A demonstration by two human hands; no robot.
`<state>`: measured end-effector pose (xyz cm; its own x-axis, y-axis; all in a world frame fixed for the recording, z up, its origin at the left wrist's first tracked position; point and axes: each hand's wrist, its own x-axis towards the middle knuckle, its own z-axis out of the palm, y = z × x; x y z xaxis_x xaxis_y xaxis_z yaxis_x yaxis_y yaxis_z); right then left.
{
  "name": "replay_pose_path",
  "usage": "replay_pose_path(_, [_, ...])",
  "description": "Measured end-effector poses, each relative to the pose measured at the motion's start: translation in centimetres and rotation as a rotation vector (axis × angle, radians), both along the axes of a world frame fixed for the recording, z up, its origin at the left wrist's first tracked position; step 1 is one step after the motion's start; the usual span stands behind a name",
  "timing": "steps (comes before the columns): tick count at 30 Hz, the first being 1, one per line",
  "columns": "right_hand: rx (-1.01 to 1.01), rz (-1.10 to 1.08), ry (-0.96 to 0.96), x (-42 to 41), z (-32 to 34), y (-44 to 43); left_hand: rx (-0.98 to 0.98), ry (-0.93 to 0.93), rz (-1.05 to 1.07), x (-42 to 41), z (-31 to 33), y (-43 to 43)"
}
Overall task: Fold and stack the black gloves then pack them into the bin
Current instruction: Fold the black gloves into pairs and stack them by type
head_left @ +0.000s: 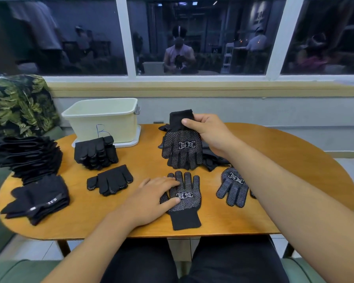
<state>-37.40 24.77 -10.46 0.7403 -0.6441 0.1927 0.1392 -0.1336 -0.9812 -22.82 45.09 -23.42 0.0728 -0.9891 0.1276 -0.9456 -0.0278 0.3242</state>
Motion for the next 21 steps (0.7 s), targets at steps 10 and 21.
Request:
replay_pose_path(10, [0.025, -0.029, -0.007, 2.6, -1.5, 0.4, -0.149, 0.108, 0.137, 0.5, -0.4, 1.7])
replay_pose_path(21, [-0.157, -0.087, 0.081, -1.0, -7.7, 4.6, -0.238, 0.105, 0.179, 0.2, -1.4, 4.6])
